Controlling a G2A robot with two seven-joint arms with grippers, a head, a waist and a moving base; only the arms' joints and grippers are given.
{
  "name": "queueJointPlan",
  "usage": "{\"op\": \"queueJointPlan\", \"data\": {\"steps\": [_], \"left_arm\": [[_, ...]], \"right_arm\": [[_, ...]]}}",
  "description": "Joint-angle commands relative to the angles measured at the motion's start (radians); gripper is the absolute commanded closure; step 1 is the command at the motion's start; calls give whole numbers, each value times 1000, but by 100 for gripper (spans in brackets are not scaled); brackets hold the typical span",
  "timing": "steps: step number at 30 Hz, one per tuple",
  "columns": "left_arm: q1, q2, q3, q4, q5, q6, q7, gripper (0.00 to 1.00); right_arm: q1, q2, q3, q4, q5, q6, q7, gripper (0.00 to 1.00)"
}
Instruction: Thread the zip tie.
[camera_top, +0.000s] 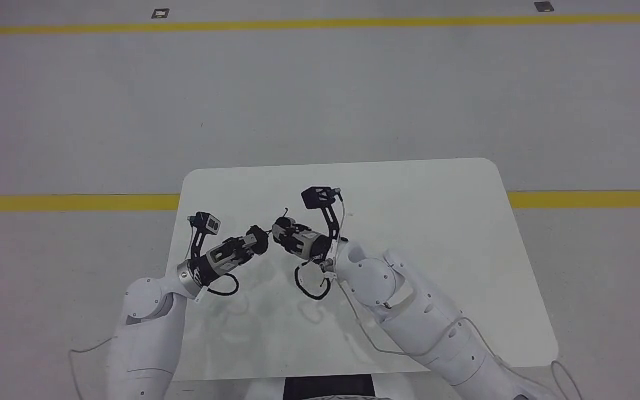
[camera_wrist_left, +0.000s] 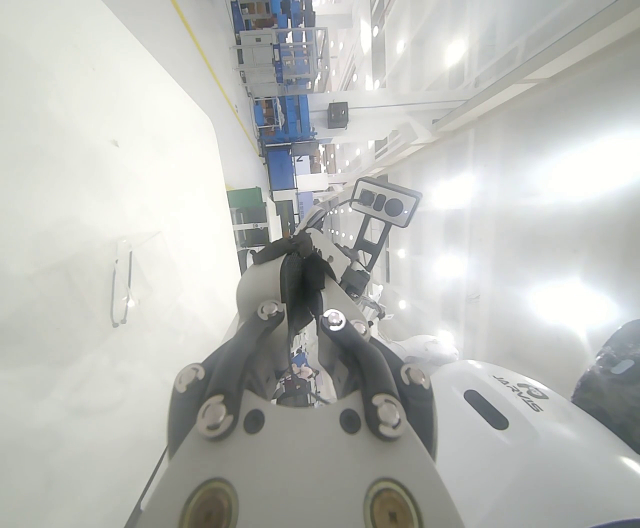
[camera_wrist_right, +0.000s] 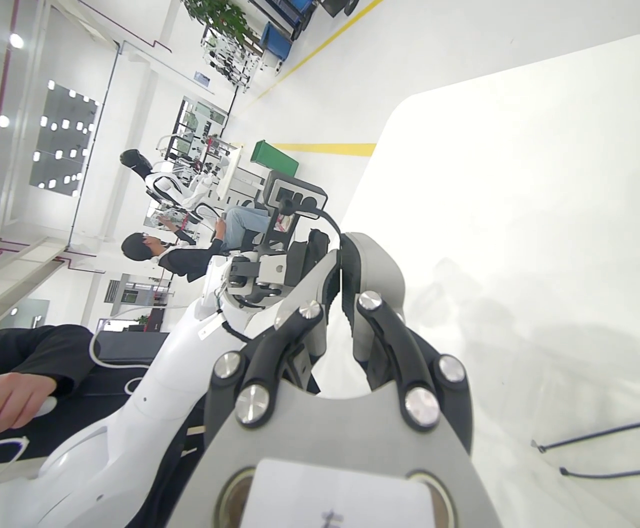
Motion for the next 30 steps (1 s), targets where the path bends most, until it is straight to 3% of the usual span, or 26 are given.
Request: {"op": "queueJointPlan", "data": {"steps": [1,9,11,12,24,30], "left_arm": [[0,0,0,0,0,0,0,100],[0,0,0,0,0,0,0,100],[0,0,0,0,0,0,0,100],[0,0,0,0,0,0,0,100],[0,0,0,0,0,0,0,100],[0,0,0,0,0,0,0,100]], "right_arm": [[0,-1,-1,2,2,-2,3,100],[1,-4,0,9,6,-4,5,100],[0,-5,2,8,4,-3,2,67],[-1,-5,3,8,3,-2,1,65],[-13,-3,23,-18,-19,10,-7,73],[-31,3,42,-55,-53,25,-1,88]]}}
